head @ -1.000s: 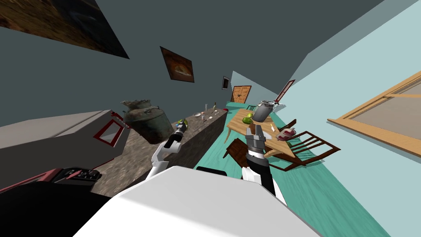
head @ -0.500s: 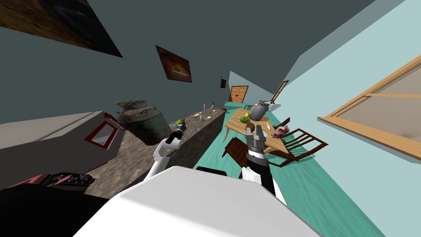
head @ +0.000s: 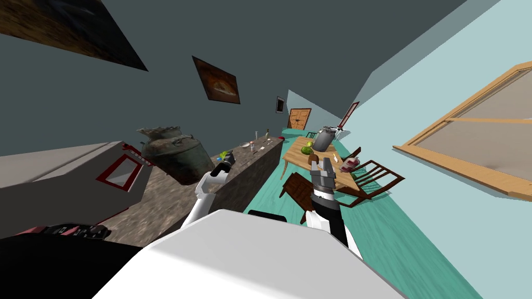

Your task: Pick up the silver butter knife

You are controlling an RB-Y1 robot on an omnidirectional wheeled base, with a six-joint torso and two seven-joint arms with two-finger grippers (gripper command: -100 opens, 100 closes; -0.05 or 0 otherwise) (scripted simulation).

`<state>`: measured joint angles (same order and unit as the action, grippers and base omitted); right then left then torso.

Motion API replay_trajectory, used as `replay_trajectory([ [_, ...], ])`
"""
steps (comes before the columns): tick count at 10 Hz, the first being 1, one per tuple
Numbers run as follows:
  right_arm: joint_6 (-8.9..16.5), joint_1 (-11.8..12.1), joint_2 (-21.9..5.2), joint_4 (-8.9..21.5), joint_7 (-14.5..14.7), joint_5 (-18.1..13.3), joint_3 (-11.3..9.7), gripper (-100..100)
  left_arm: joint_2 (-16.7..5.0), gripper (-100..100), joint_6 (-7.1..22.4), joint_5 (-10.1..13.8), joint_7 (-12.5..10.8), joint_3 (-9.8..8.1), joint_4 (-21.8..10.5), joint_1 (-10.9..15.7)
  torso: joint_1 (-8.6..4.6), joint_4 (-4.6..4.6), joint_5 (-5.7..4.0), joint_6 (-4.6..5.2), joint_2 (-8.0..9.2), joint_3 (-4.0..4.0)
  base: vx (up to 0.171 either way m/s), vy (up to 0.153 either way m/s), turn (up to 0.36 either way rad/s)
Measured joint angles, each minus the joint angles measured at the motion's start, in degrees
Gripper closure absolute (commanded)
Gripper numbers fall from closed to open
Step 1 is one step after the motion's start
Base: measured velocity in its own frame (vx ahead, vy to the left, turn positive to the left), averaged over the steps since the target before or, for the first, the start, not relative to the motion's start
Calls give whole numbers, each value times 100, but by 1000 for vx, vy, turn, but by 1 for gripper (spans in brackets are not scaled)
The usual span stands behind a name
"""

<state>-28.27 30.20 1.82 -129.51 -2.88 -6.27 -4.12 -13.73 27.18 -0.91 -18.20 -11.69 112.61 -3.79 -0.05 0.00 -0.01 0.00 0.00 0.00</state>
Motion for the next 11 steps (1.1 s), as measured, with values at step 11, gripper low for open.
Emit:
replay_trajectory([
  [11,0,1,0,0,0,0,0,0,-88,-100,1598,108,-505,-349,-536,715,3,-1,1,-4,-3,-2,10,-14,-37],
])
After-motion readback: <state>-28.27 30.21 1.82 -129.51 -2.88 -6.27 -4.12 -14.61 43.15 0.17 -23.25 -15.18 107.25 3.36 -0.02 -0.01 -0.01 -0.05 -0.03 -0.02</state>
